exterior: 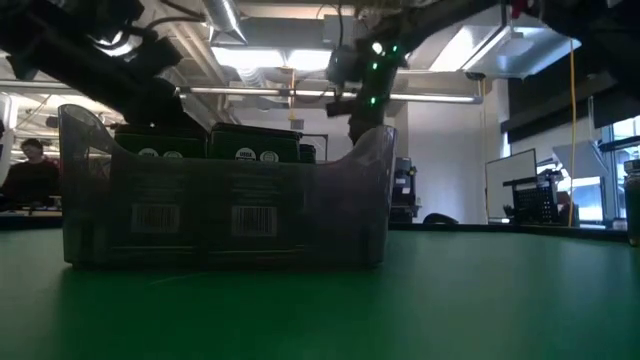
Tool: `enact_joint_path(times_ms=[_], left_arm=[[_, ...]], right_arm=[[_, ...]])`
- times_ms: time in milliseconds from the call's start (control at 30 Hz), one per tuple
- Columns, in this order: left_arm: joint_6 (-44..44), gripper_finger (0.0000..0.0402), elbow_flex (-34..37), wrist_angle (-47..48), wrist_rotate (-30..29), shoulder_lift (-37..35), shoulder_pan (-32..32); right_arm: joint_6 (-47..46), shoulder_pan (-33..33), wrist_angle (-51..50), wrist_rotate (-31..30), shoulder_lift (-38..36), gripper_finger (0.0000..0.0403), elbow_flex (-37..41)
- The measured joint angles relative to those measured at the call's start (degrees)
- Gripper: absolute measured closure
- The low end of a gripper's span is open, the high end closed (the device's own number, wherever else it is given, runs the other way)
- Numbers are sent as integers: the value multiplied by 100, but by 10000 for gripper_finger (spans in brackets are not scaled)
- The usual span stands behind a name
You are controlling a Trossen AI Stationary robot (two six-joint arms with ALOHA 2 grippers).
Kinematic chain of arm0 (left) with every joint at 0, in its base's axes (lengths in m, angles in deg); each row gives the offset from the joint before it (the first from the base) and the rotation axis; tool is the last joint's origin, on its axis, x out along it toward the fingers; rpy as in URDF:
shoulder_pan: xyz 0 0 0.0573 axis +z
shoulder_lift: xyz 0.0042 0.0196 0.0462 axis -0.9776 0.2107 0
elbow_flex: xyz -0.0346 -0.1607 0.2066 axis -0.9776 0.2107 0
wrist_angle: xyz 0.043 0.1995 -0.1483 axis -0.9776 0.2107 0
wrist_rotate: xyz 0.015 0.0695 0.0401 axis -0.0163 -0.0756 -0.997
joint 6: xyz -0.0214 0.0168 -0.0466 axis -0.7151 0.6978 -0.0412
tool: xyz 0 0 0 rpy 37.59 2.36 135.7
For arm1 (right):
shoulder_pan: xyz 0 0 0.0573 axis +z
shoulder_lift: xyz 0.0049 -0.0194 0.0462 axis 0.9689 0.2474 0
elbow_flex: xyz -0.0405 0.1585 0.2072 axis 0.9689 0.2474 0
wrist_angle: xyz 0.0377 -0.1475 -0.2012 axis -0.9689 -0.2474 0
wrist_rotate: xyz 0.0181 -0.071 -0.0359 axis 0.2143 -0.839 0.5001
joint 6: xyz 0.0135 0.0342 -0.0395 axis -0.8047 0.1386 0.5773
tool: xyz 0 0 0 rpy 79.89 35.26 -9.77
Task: Sort spices by type
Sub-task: Put the green seasoning bottle into the top gray bin
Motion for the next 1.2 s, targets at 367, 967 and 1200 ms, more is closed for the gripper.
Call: enact_joint_path(times_ms=[367,967,1200], left_arm=[[168,219,58,-152,1,-2,252],[-54,219,58,-273,5,1,250],[-350,219,58,-256,7,1,239]], right_arm=[[132,-113,137,144,319,181,7],[-38,279,-539,-347,-499,71,7],[-1164,821,-2284,212,-1379,70,7]])
